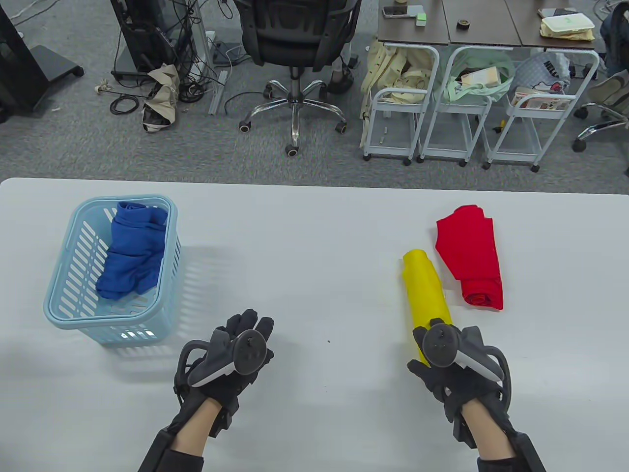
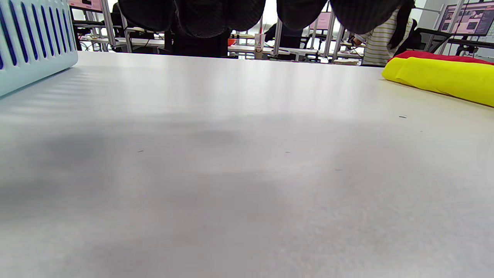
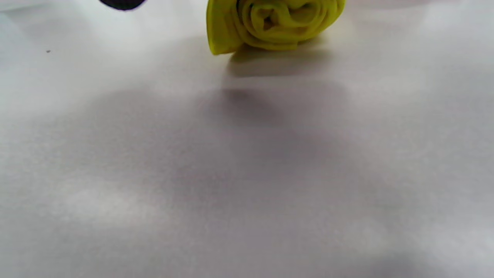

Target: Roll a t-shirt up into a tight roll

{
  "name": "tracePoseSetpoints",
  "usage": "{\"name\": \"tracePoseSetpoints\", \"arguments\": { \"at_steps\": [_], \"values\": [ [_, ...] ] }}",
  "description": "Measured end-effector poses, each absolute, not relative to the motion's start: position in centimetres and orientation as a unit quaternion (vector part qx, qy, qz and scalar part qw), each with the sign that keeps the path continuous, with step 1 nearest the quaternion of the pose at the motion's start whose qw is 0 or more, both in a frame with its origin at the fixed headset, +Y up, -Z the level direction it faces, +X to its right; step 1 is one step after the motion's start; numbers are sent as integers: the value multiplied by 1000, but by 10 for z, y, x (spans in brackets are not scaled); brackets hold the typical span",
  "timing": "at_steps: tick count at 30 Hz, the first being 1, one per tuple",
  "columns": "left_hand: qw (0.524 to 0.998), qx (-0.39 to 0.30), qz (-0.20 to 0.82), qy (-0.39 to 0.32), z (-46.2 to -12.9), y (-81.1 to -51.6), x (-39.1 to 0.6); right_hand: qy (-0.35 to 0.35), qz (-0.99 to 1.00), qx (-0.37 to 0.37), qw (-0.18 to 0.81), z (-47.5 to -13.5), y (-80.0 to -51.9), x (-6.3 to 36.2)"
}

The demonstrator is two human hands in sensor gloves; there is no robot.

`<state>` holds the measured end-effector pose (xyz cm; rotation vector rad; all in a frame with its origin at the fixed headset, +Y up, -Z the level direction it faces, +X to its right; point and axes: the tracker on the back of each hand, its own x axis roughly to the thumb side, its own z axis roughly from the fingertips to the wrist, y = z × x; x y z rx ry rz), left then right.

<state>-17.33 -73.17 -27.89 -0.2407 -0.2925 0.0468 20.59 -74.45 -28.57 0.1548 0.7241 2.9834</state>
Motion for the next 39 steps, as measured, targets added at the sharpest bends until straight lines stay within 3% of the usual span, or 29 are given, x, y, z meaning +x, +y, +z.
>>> {"name": "tracePoseSetpoints", "arguments": {
  "at_steps": [10, 19, 22, 29, 34, 39],
  "values": [
    [982, -127, 17, -139, -277, -730, -174, 258, 964, -50, -30, -364, -745, 193],
    [981, -129, 10, -141, -277, -731, -172, 289, 951, -94, -58, -388, -746, 205],
    [982, -129, 10, -139, -277, -731, -173, 274, 957, -86, -30, -381, -738, 206],
    [983, -122, 10, -134, -277, -730, -173, 191, 981, -27, 7, -324, -713, 193],
    [985, -112, 10, -130, -276, -728, -174, 152, 988, -17, 30, -288, -709, 193],
    [987, -94, 9, -127, -276, -729, -174, 136, 990, -40, 6, -285, -721, 198]
  ]
}}
